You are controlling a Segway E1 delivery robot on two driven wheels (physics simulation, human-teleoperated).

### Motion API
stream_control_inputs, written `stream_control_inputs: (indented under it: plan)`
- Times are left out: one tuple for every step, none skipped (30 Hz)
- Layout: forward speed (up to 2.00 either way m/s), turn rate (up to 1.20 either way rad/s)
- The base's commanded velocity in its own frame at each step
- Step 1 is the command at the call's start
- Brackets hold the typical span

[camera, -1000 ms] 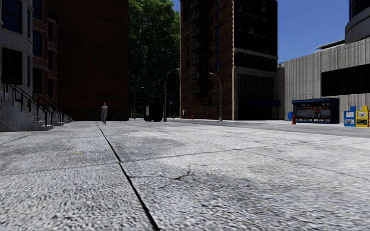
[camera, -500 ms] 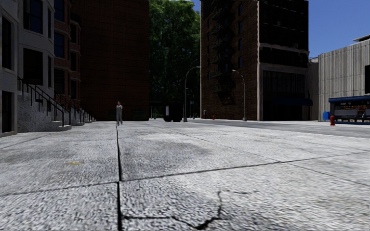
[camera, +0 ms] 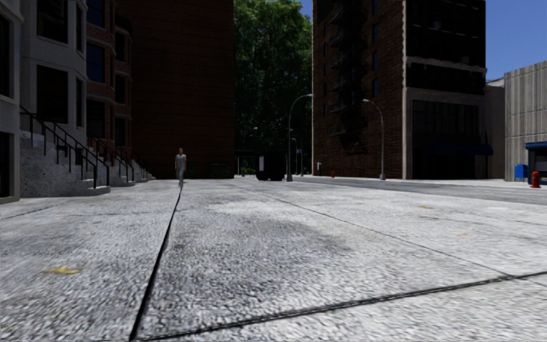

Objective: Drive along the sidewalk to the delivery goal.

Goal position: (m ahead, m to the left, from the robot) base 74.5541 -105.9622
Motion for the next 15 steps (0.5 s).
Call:
stream_control_inputs:
  plan:
    - [2.00,0.00]
    - [2.00,0.00]
    - [2.00,0.00]
    - [2.00,0.00]
    - [2.00,0.00]
    - [2.00,0.00]
    - [2.00,0.00]
    - [2.00,0.00]
    - [2.00,0.00]
    - [2.00,0.00]
    - [2.00,0.00]
    - [2.00,0.00]
    - [2.00,0.00]
    - [2.00,0.00]
    - [2.00,0.00]
